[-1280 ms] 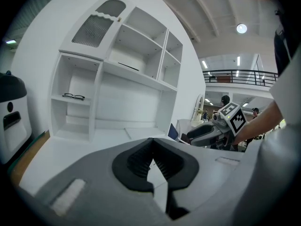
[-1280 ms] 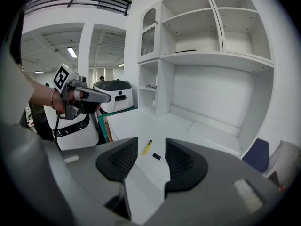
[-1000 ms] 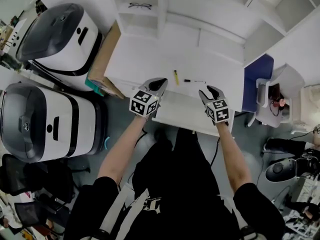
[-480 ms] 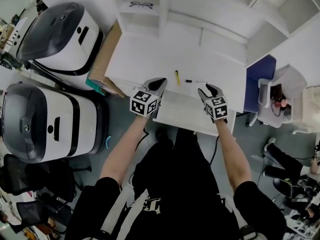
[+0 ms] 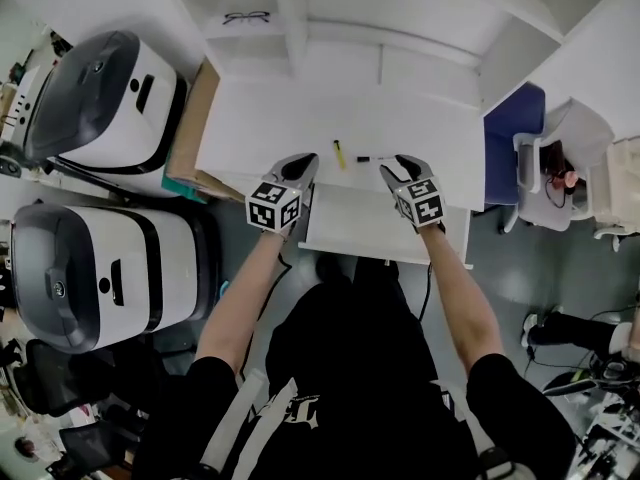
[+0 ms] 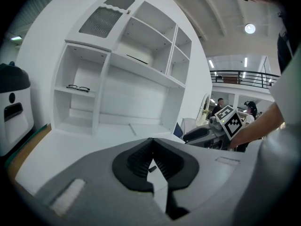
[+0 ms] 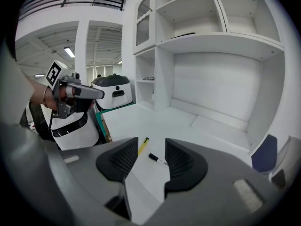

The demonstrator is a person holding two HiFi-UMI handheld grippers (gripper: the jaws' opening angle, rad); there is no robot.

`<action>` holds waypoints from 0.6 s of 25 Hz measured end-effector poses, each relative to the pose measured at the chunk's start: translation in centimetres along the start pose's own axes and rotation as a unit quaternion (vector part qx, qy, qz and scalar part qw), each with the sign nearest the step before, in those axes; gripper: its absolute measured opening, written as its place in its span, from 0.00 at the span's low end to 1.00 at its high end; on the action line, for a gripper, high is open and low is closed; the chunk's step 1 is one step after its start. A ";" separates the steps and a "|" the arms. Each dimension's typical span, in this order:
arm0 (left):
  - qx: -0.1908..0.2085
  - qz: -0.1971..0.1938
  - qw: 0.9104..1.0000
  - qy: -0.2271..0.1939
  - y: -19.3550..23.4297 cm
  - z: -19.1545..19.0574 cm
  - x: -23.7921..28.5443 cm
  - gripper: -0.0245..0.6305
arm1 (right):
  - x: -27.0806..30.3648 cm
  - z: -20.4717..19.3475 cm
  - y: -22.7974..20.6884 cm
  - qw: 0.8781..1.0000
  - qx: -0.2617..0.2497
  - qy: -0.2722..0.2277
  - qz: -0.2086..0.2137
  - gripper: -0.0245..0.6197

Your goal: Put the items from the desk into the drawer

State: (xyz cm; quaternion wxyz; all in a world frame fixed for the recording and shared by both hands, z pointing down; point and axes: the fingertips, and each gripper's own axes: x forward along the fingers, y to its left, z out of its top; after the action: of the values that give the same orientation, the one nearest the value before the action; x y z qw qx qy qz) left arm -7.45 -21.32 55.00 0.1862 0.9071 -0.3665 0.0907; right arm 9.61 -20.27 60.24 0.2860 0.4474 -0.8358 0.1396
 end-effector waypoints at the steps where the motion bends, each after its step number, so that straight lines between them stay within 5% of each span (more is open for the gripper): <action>1: 0.001 -0.001 1.000 0.002 0.0 0.1 0.4 0.04 | 0.1 -0.1 -0.3 1.000 0.002 0.000 0.000 0.32; 15: -0.012 0.003 0.999 0.034 -0.4 -1.1 6.3 0.04 | 2.5 -0.5 -4.9 0.999 -0.017 0.004 0.028 0.32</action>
State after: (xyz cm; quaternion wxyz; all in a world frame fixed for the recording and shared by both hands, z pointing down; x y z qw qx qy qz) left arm -2.70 -24.54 57.80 0.2093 0.9001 -0.3636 0.1173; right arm 12.80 -24.45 62.04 0.2929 0.4189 -0.8488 0.1354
